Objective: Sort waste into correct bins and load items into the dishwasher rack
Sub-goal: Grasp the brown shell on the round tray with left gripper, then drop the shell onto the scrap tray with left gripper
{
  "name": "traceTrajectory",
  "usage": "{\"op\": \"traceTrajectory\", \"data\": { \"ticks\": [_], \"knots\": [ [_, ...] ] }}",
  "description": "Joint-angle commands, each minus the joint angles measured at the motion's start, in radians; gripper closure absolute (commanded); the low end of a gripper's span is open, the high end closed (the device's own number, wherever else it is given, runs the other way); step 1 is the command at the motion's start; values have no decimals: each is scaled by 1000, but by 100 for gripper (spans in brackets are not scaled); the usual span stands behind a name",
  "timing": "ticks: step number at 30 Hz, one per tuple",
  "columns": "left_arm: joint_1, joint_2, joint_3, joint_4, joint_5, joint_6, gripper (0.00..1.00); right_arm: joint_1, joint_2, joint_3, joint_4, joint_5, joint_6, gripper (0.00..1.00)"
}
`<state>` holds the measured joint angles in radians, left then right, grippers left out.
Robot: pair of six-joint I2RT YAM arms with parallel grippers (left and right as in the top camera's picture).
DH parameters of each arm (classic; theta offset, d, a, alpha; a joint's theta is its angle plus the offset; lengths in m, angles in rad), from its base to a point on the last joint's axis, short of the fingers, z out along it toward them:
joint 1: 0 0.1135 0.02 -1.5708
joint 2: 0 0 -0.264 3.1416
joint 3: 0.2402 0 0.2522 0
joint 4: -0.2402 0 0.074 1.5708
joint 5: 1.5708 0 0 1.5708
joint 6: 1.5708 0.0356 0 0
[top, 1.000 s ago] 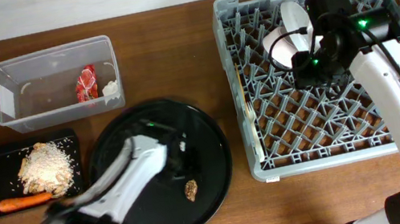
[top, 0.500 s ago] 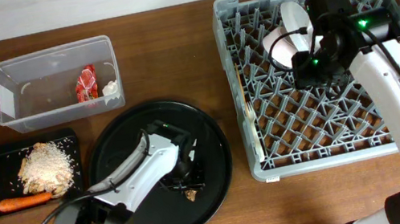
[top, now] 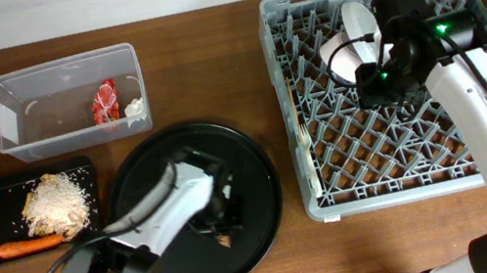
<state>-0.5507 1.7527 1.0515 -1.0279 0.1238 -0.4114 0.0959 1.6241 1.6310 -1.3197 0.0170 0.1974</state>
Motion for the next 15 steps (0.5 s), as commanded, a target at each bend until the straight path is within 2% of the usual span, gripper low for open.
{"op": "traceTrajectory", "data": {
  "ticks": [1, 9, 15],
  "knots": [
    [142, 7, 140, -67, -120, -2, 100, 1, 5, -5, -2, -5, -7, 41],
    [584, 6, 401, -117, -130, 18, 100, 1, 5, -5, -5, -5, -7, 41],
    [884, 11, 406, -69, -132, 16, 99, 1, 5, -5, -4, -5, -7, 41]
  ]
}}
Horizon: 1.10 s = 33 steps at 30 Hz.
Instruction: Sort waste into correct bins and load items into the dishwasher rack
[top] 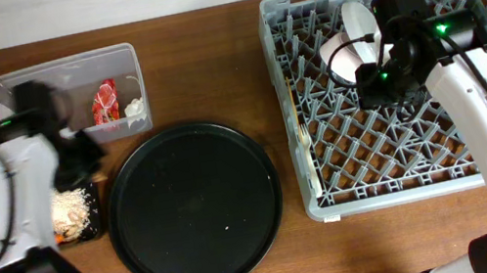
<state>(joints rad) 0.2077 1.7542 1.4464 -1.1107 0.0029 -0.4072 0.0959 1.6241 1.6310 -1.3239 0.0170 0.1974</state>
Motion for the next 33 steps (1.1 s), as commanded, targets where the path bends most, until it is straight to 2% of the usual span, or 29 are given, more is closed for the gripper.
{"op": "traceTrajectory", "data": {
  "ticks": [1, 8, 15, 17, 18, 19, 24, 33],
  "knots": [
    [171, 10, 11, 25, -11, 12, 99, 1, 5, -5, 0, -5, -7, 41],
    [381, 76, 11, 135, -56, 11, 97, 1, 5, -5, 0, -5, -7, 41],
    [472, 168, 11, 141, -55, 12, 91, 1, 5, -5, -1, -5, -7, 41],
    [483, 168, 11, 148, -51, 12, 70, 1, 5, -5, 0, -5, -7, 41],
    [486, 168, 11, 149, -47, 12, 46, 1, 5, -5, 0, -5, -7, 41],
    [487, 168, 11, 148, -42, 12, 35, 1, 5, -5, -1, -5, -7, 41],
    [486, 156, 42, 122, -38, 11, 25, 1, 5, -5, -1, -5, -7, 41],
    [486, 94, 91, 85, -3, 12, 25, 1, 5, -5, -1, -5, -7, 41]
  ]
}}
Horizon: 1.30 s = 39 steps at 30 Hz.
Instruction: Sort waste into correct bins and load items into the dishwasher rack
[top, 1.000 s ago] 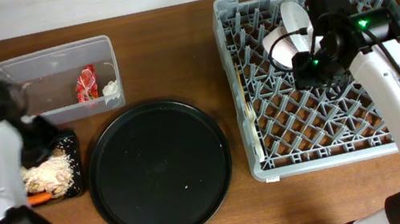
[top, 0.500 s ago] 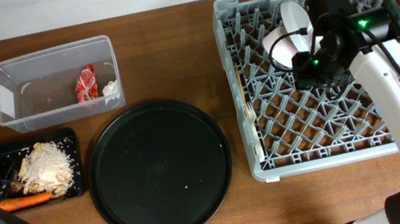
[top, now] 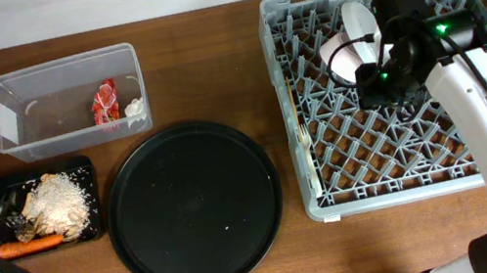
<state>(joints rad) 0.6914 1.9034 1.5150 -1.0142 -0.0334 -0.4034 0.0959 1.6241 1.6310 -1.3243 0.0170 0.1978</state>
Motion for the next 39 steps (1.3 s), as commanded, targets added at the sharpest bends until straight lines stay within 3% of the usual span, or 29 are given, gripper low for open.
{"op": "traceTrajectory", "data": {
  "ticks": [1, 3, 9, 15, 20, 22, 27, 31, 34, 36, 39],
  "knots": [
    [2, -56, 22, -17, 76, 8, 25, 1, 5, -5, 0, -5, -8, 41],
    [-11, -58, 22, -27, 144, 9, 25, 1, 5, -5, 0, -5, -7, 41],
    [-194, -118, 22, -33, 138, 37, 24, 0, 5, -5, 3, -6, -7, 41],
    [-549, -220, 22, -20, 59, 129, 23, -14, 5, -5, 19, -100, -7, 38],
    [-831, -230, 22, -18, 59, 383, 5, -67, 5, -5, 114, -333, -116, 28],
    [-882, -230, 23, -62, 45, 404, 3, -93, 5, -5, 100, -339, -116, 27],
    [-869, -248, 24, -286, 40, 323, 1, -150, 5, -5, -66, -304, -187, 28],
    [-832, -313, 24, -401, 52, 321, 1, -150, 0, -8, -145, -229, -187, 37],
    [-832, -427, -4, -375, 50, 322, 1, -150, -60, -80, -95, -229, -159, 39],
    [-832, -588, -95, -271, 45, 318, 1, -150, -172, -215, 17, -223, -130, 37],
    [-832, -801, -241, -146, 44, 313, 1, -149, -348, -395, 160, -200, -113, 26]
  ]
}}
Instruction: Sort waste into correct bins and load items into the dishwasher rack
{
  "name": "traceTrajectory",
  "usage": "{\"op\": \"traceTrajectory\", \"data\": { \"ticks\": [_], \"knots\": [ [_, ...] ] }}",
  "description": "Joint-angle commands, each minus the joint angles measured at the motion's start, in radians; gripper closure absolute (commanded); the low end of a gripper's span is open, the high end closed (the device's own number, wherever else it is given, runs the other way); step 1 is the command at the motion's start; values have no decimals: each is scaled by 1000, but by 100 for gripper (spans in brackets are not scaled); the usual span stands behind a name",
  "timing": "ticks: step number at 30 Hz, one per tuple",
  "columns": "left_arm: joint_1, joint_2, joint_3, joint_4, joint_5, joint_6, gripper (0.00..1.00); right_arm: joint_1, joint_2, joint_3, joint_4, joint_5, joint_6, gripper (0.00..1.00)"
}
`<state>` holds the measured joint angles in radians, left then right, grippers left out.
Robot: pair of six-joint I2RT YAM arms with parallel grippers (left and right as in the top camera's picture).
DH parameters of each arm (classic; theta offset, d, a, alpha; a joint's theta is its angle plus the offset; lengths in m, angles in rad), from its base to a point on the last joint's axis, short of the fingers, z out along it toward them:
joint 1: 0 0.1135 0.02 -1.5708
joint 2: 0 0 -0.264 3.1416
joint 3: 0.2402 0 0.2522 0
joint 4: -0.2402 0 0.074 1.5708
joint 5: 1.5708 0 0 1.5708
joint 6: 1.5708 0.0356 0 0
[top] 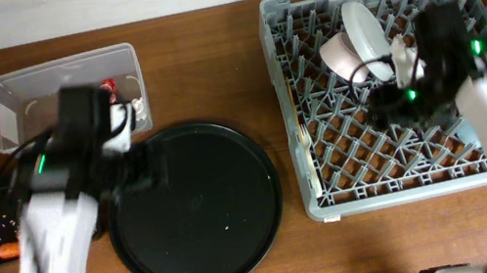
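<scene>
My left arm is motion-blurred and reaches across the clear bin [14, 96] to the left rim of the round black tray [208, 222]. The left gripper [135, 169] is a dark smear, and its jaws cannot be read. Red and white waste [124, 105] shows in the bin beside the arm. In the grey dishwasher rack stand a white cup [341, 53] and a white plate [366, 25]. My right gripper [388, 100] hangs over the rack's middle, below the cup, too dark to tell its state.
The small black tray lies at the left with crumbs on it and a carrot end [7, 251]. My left arm hides its food heap. A fork [307, 146] lies along the rack's left side.
My left arm was at the table's far left by the small tray and now lies across the bin's front to the round tray's left rim. My right gripper has moved from beside the cup toward the rack's middle.
First my left gripper was low over the round tray on a dark scrap. Half a second later that tray was bare and the arm stood over the bin and small tray. Then the arm was at the far left edge. The right arm held still by the cup until now.
</scene>
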<state>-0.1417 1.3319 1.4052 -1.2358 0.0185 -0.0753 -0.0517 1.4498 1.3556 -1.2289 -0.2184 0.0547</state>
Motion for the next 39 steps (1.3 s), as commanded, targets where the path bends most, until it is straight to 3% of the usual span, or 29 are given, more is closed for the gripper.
{"op": "traceTrajectory", "data": {
  "ticks": [1, 2, 3, 7, 11, 29, 33, 39],
  "knots": [
    [1, -317, -195, 125, -8, -16, 1, -1, -255, -186, 114, 64, 47, 21],
    [1, -384, -244, 158, -8, -18, 1, -1, -316, -230, 146, 93, 64, 16],
    [1, -463, -300, 191, -8, -18, 1, -1, -387, -273, 178, 113, 71, 1],
    [1, -704, -415, 215, -7, -18, 1, -1, -576, -351, 194, 126, 70, 1],
    [1, -813, -418, 203, -7, -18, 1, -1, -633, -351, 174, 126, 70, 1],
    [1, -837, -418, 202, -7, -18, 1, -1, -548, -352, 184, 150, 60, 1],
    [1, -837, -418, 202, -7, -18, 1, 62, -718, -412, 393, 152, -27, 1],
    [1, -837, -418, 202, -7, -18, 1, 120, -1084, -721, 724, 152, -126, 1]
  ]
}}
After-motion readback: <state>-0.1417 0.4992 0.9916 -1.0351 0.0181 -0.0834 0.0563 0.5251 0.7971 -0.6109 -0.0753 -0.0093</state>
